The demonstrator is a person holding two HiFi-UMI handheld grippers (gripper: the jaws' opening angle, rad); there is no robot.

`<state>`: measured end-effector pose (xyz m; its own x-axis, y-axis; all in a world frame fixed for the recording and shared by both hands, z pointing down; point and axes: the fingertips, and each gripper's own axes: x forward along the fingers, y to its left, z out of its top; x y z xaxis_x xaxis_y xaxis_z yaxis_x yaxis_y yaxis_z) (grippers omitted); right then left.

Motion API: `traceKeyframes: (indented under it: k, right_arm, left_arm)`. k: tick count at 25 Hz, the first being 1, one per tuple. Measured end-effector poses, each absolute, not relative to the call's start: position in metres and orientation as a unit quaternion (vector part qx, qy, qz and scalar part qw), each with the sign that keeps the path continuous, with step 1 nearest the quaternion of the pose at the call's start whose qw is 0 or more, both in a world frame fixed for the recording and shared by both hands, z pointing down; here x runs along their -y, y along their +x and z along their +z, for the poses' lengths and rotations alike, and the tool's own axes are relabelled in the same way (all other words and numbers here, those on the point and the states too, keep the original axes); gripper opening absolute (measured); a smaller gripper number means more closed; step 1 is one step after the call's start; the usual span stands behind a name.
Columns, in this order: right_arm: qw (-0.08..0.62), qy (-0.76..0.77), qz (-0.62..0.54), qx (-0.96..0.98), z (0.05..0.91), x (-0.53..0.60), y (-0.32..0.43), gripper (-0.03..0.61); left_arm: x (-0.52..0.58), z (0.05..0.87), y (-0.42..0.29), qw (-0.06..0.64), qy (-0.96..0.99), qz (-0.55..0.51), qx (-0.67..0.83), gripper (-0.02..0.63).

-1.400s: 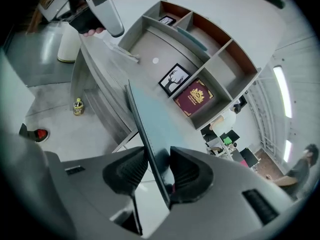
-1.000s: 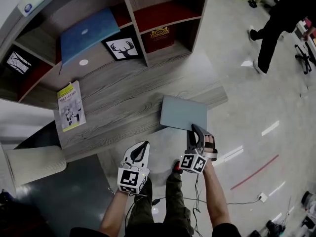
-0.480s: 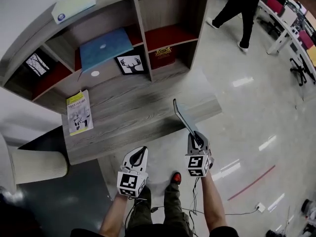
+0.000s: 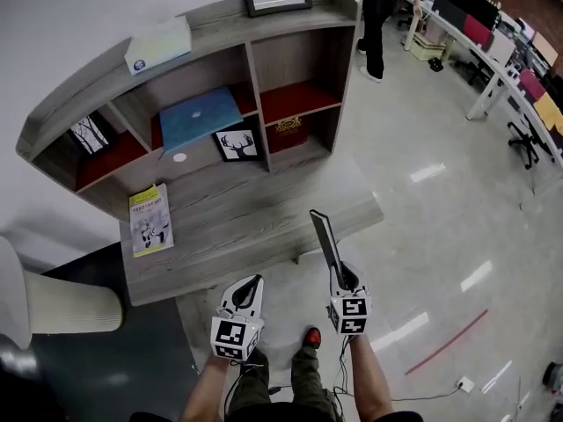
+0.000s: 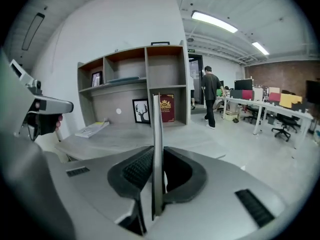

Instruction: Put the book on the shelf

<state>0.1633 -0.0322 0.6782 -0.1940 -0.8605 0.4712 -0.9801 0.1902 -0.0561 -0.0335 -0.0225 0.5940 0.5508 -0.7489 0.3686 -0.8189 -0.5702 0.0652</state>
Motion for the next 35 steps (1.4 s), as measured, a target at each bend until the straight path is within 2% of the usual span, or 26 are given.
traceKeyframes:
  k: [19,35]
  right_arm:
    - [-0.002,0.644,0.157,0.749,0.525,-0.028,0.193,0.075]
    - [-0.039,0.623,0.098,0.775,0.473,-0.044,0.236,0.075]
  left_arm:
    - [0.005,0.508,0.019,0.074,0.891,0.103,0.436,0.006]
    - [-0.006,0.48,0.069,0.042,0.889,0.086,0.448,0.006]
